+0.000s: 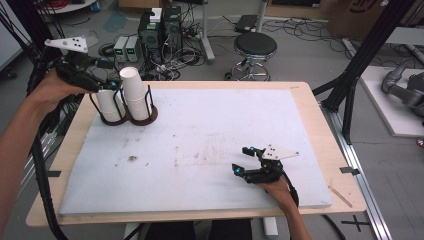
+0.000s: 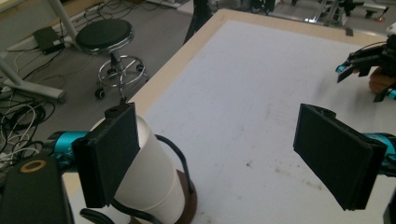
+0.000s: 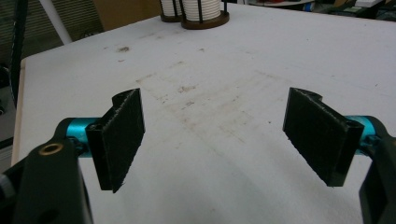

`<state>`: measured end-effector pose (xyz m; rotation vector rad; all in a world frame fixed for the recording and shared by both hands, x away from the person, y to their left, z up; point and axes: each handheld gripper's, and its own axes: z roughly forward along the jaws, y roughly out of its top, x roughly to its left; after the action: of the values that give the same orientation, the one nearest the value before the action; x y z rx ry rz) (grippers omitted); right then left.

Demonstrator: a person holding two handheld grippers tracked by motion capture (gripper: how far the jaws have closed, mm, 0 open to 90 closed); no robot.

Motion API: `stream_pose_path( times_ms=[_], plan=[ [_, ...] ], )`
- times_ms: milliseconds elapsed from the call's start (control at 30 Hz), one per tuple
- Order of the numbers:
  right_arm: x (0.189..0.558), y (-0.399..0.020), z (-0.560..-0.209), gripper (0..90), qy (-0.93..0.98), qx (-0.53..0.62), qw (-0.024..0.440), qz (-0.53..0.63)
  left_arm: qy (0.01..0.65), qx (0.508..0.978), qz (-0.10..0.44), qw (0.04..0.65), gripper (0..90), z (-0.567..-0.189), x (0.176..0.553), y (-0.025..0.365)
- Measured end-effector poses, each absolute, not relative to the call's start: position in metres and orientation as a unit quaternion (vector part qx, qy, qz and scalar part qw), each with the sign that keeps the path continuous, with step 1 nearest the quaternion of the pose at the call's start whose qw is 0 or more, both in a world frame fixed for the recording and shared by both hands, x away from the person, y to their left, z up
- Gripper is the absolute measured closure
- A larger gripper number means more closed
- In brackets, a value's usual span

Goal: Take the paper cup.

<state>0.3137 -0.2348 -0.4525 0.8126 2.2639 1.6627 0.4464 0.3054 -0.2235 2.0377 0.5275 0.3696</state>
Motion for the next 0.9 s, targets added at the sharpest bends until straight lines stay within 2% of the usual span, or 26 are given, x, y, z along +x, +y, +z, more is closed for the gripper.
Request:
stream_pose_path(
  times_ms=[400, 900],
  plan=[
    [0.313, -0.234, -0.452, 21.4, 0.772, 0.277, 0.110, 0.562, 0.212, 0.864, 0.132, 0.437, 14.3, -0.208, 0.484, 0.305],
    [0.313, -0.233, -0.452, 21.4, 0.773, 0.275, 0.115, 0.560, 0.220, 0.881, 0.108, 0.404, 14.3, -0.231, 0.516, 0.303]
  ],
)
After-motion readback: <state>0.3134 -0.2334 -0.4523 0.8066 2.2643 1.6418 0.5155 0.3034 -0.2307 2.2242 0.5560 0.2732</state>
